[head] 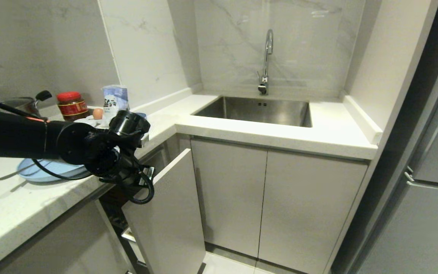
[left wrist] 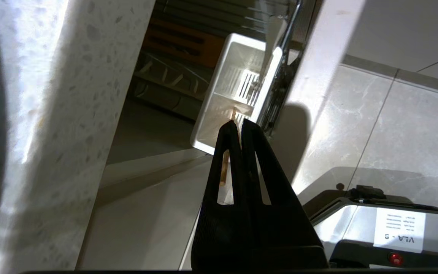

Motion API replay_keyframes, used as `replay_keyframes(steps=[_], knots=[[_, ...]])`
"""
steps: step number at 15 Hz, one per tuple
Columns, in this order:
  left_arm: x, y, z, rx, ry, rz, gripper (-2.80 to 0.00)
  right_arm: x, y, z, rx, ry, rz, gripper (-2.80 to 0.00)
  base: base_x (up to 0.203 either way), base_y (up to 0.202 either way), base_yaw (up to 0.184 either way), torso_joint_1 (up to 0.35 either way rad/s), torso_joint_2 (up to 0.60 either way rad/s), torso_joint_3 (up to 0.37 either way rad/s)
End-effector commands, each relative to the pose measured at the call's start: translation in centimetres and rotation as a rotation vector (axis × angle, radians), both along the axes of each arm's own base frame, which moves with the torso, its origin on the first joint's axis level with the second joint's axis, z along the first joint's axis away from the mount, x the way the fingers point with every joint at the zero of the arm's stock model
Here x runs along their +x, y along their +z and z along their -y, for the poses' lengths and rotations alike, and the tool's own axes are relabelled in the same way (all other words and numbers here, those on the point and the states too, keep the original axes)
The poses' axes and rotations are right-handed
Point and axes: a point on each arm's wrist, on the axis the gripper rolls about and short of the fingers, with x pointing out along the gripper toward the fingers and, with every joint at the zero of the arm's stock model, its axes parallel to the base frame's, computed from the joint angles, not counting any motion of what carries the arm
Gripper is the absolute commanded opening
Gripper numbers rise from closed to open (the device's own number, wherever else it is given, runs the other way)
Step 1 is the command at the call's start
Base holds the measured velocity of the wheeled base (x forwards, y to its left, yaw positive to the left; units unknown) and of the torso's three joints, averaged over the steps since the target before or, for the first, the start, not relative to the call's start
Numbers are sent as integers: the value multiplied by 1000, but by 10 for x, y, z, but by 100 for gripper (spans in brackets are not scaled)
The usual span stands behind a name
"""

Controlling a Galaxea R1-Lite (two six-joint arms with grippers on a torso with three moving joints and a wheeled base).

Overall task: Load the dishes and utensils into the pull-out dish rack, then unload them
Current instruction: Open the cupboard

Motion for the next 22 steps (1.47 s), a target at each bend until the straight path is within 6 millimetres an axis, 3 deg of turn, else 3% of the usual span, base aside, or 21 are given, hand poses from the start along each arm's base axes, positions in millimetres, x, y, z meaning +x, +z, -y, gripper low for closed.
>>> replay_keyframes(steps=[1, 10, 18, 22], knots=[[7, -14, 0, 14, 7, -40, -280, 2, -7, 0, 1, 1, -24, -280, 0, 0, 0, 0, 0, 0], [8, -21, 7, -17, -32, -75, -280, 2, -7, 0, 1, 1, -24, -280, 0, 0, 0, 0, 0, 0], [-6, -19, 32, -134, -131, -99, -280, 2, -7, 0, 1, 1, -24, -280, 0, 0, 0, 0, 0, 0], [-19, -21, 55, -231, -186, -132, -280, 2, -7, 0, 1, 1, -24, -280, 0, 0, 0, 0, 0, 0]])
